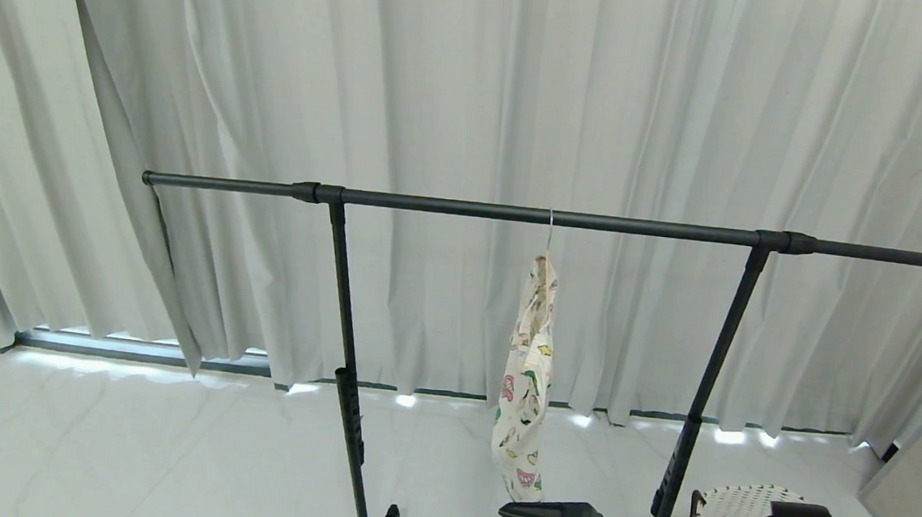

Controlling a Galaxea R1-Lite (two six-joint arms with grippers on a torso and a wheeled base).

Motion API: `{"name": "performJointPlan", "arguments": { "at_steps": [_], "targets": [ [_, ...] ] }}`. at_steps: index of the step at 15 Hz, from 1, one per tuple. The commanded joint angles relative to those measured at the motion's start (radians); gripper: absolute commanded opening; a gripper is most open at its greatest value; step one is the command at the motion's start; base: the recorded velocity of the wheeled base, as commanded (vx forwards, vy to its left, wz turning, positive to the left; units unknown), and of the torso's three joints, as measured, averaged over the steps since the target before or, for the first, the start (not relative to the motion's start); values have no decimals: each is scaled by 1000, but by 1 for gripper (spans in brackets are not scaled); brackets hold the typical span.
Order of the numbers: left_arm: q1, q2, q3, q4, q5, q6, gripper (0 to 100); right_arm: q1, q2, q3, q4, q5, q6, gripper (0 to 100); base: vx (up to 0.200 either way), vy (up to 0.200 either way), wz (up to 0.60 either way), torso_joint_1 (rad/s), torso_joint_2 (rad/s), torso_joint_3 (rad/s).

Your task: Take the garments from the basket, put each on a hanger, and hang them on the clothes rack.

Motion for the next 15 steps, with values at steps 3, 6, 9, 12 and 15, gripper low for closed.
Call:
{"name": "performJointPlan", "arguments": {
  "at_steps": [3, 6, 9, 12, 15],
  "targets": [
    [-34, 2, -4, -51, 1, 1, 0, 0, 85, -84, 25, 46, 3, 100, 0, 0, 0, 0, 0, 0],
    [-34, 1, -2, -52, 1, 1, 0, 0, 96, -86, 27, 60, 14, 100, 0, 0, 0, 0, 0, 0],
    [-34, 1, -4, -55, 1, 1, 0, 2, 87, -81, 27, 60, 72, 100, 0, 0, 0, 0, 0, 0],
    [-35, -1, -7, -57, 1, 1, 0, 0, 85, -41, 27, 60, 89, 100, 0, 0, 0, 0, 0, 0],
    [-35, 2, -5, -72, 1, 1, 0, 0, 85, -41, 25, 57, 88, 0, 0, 0, 0, 0, 0, 0]
  ]
}}
